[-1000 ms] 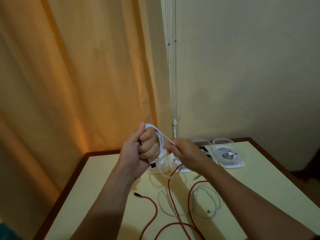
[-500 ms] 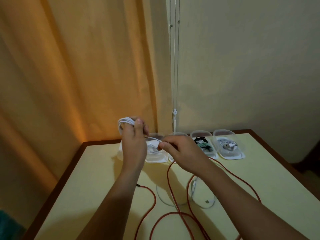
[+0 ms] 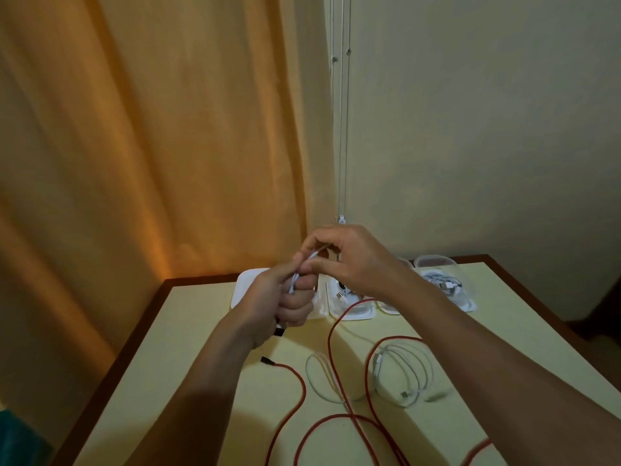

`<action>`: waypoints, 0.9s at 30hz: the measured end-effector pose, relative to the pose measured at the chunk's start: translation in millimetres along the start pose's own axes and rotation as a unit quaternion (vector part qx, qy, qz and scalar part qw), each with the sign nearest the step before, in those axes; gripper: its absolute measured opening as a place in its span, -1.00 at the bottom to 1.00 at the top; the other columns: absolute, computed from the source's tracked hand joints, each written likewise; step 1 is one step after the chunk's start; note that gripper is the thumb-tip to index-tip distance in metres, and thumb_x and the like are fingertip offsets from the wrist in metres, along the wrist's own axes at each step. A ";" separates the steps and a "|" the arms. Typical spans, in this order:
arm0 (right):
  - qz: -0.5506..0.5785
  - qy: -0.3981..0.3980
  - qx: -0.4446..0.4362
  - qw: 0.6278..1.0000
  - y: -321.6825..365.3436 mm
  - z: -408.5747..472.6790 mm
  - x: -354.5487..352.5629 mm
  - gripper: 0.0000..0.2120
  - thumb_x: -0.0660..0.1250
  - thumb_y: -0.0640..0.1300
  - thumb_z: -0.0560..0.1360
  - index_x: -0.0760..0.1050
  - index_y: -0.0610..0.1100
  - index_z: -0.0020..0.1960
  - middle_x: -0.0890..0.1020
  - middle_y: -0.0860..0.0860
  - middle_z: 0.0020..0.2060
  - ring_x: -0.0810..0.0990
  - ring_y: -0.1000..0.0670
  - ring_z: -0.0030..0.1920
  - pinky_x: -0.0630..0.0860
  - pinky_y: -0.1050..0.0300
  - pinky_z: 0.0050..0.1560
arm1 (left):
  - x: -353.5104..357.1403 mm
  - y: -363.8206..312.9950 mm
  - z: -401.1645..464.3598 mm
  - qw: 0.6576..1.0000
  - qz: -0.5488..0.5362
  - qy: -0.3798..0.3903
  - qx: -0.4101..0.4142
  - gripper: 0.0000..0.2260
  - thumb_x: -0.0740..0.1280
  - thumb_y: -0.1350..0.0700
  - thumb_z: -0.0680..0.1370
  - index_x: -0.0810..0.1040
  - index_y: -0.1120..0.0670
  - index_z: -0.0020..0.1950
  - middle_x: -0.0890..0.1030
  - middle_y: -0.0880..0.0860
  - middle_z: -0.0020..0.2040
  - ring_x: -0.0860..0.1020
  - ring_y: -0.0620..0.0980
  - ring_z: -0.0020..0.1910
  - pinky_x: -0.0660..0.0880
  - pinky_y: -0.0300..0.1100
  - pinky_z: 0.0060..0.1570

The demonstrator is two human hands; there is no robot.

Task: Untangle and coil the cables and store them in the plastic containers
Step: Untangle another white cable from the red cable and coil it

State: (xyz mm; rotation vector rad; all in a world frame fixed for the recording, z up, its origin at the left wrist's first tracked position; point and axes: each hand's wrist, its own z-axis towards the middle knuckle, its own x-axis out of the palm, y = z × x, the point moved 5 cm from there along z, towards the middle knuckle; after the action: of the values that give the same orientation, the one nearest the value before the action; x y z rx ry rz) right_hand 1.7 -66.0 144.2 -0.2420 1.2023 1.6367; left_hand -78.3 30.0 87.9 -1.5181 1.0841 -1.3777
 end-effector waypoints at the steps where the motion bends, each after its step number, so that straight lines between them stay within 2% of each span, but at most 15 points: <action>1: 0.017 0.011 -0.001 1.000 2.4 1.3 2.9 -0.93 0.43 -0.13 0.55 0.64 -0.11 0.00 0.66 0.00 -0.14 0.60 0.01 -0.13 0.54 0.02 -0.08 | -0.2 -2.1 -3.4 1.000 -0.025 0.015 -0.003 -0.60 0.10 -0.14 0.59 0.31 0.04 -0.38 0.10 -0.08 -0.57 0.03 -0.14 -0.62 0.00 -0.27 -0.57; 5: 0.058 0.061 0.000 0.996 15.5 -1.7 15.3 -0.77 0.18 -0.03 0.69 0.62 0.06 0.10 0.65 0.02 -0.05 0.60 0.04 0.00 0.50 0.09 0.08 | 1.0 -5.7 -12.7 0.994 -0.087 0.059 -0.002 -0.61 0.11 -0.08 0.59 0.26 0.00 -0.43 0.01 -0.07 -0.57 -0.05 -0.09 -0.61 -0.05 -0.25 -0.55; 6: 0.065 0.071 0.017 0.995 14.8 -3.7 19.9 -0.73 0.14 -0.02 0.70 0.62 0.04 0.06 0.62 0.01 -0.08 0.59 0.03 -0.03 0.48 0.08 0.07 | 0.1 -5.0 -14.9 0.992 -0.099 0.072 0.001 -0.62 0.18 -0.08 0.57 0.25 0.00 -0.42 0.02 -0.07 -0.57 -0.04 -0.09 -0.61 -0.03 -0.26 -0.55; 9: 0.086 0.081 0.079 0.990 10.7 -9.2 31.2 -0.51 0.08 0.11 0.70 0.49 -0.27 -0.11 0.42 -0.06 -0.27 0.40 -0.03 -0.23 0.35 0.01 -0.15 | -4.5 0.7 -18.5 0.985 -0.131 0.115 0.016 -0.59 0.45 -0.05 0.42 0.23 0.00 -0.38 0.07 -0.08 -0.58 0.01 -0.09 -0.62 0.01 -0.24 -0.56; 12: 0.078 0.088 0.127 0.985 6.4 -14.6 35.8 -0.45 0.07 0.16 0.69 0.55 -0.28 -0.09 0.46 0.02 -0.35 0.38 0.03 -0.28 0.32 0.10 -0.22 | -9.1 7.8 -19.1 0.983 -0.140 0.114 0.035 -0.56 0.51 -0.05 0.36 0.23 0.01 -0.39 0.09 -0.08 -0.59 0.01 -0.09 -0.63 0.01 -0.25 -0.57; 14: 0.093 0.085 0.152 0.980 4.9 -17.8 35.7 -0.53 0.08 0.10 0.70 0.56 -0.19 -0.11 0.50 0.16 -0.43 0.39 0.08 -0.32 0.34 0.23 -0.27 | -10.4 8.8 -19.7 0.981 -0.163 0.089 0.057 -0.55 0.51 -0.04 0.35 0.21 0.00 -0.40 0.08 -0.08 -0.59 0.01 -0.09 -0.63 0.03 -0.26 -0.58; 16: 0.114 0.080 0.163 0.977 0.5 -19.5 37.1 -0.59 0.07 0.07 0.71 0.56 -0.13 -0.05 0.56 0.09 -0.38 0.40 0.07 -0.35 0.36 0.23 -0.27 | -12.3 2.9 -21.4 0.972 -0.206 0.030 0.106 -0.61 0.45 -0.02 0.39 0.25 0.00 -0.43 0.04 -0.08 -0.57 -0.01 -0.08 -0.61 0.03 -0.23 -0.58; 19: 0.097 0.067 0.184 0.976 -9.9 -25.3 41.1 -0.64 0.07 0.04 0.72 0.62 -0.05 0.11 0.65 -0.02 -0.31 0.39 0.16 -0.45 0.34 0.27 -0.34 | -17.2 -18.0 -26.3 0.940 -0.260 -0.077 0.208 -0.66 0.16 0.01 0.55 0.27 0.01 -0.43 0.01 -0.07 -0.54 -0.04 -0.07 -0.55 0.00 -0.21 -0.52; 22: 0.051 0.061 0.164 0.983 -6.3 -30.9 43.2 -0.64 0.09 0.00 0.72 0.63 -0.08 0.04 0.55 0.04 -0.41 0.43 0.21 -0.47 0.31 0.38 -0.35 | -15.1 -31.0 -26.7 0.919 -0.274 -0.112 0.260 -0.63 0.05 0.04 0.63 0.27 0.02 -0.38 0.10 -0.09 -0.57 0.00 -0.08 -0.53 0.01 -0.20 -0.47; 24: 0.017 0.079 0.144 0.986 6.6 -28.4 45.4 -0.67 0.11 -0.03 0.72 0.61 -0.03 -0.03 0.47 0.10 -0.41 0.46 0.27 -0.43 0.30 0.40 -0.34 | -14.4 -30.0 -25.3 0.913 -0.264 -0.149 0.272 -0.64 0.03 0.03 0.67 0.27 0.04 -0.33 0.17 -0.07 -0.54 0.09 -0.09 -0.54 0.10 -0.22 -0.45; 26: -0.056 0.111 0.119 0.985 18.7 -24.9 48.8 -0.67 0.10 -0.06 0.72 0.64 -0.06 0.06 0.41 0.14 -0.38 0.45 0.38 -0.35 0.30 0.44 -0.31 | -13.0 -27.8 -22.5 0.910 -0.241 -0.189 0.279 -0.64 0.02 0.03 0.70 0.28 0.06 -0.28 0.21 -0.04 -0.47 0.18 -0.08 -0.50 0.21 -0.22 -0.40; 27: -0.095 0.126 0.108 0.981 22.6 -24.4 50.6 -0.67 0.10 -0.06 0.72 0.64 -0.10 0.07 0.39 0.13 -0.37 0.44 0.34 -0.34 0.29 0.42 -0.32 | -13.2 -26.6 -20.6 0.911 -0.216 -0.208 0.282 -0.64 0.01 0.02 0.71 0.29 0.07 -0.26 0.23 -0.03 -0.45 0.22 -0.07 -0.48 0.24 -0.21 -0.37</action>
State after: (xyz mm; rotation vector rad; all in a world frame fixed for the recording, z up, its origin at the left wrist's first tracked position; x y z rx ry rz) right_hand -48.2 -53.4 112.3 -0.4230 1.4895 1.3253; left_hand -97.3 50.6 110.8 -1.5448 0.0584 -1.3974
